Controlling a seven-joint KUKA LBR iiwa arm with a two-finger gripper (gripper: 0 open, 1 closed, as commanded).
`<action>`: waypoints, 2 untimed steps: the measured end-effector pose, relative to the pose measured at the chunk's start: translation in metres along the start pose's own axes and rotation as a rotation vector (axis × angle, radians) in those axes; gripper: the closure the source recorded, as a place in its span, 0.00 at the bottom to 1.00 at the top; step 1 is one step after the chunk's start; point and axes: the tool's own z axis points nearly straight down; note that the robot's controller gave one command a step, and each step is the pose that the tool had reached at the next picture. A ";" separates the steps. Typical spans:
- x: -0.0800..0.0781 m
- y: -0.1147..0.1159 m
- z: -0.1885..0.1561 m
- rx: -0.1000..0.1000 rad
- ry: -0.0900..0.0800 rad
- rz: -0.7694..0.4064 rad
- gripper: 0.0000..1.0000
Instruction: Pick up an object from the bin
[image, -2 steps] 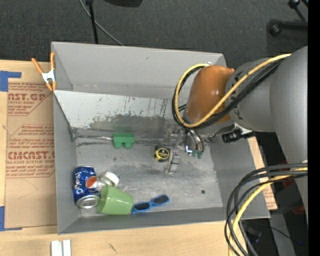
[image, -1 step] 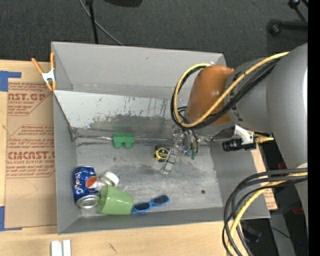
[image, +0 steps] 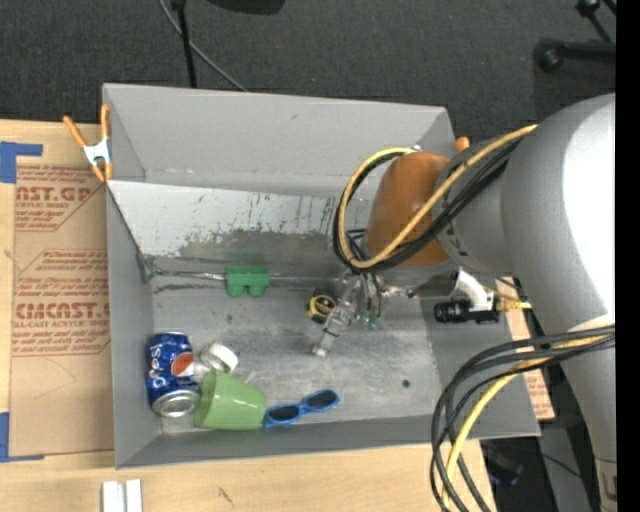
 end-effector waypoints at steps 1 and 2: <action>0.000 0.000 0.001 0.000 0.000 -0.001 0.00; 0.000 0.000 0.000 -0.001 -0.002 -0.001 1.00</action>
Offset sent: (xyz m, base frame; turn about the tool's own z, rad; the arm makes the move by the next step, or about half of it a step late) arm 0.0000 0.0000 0.0000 0.0000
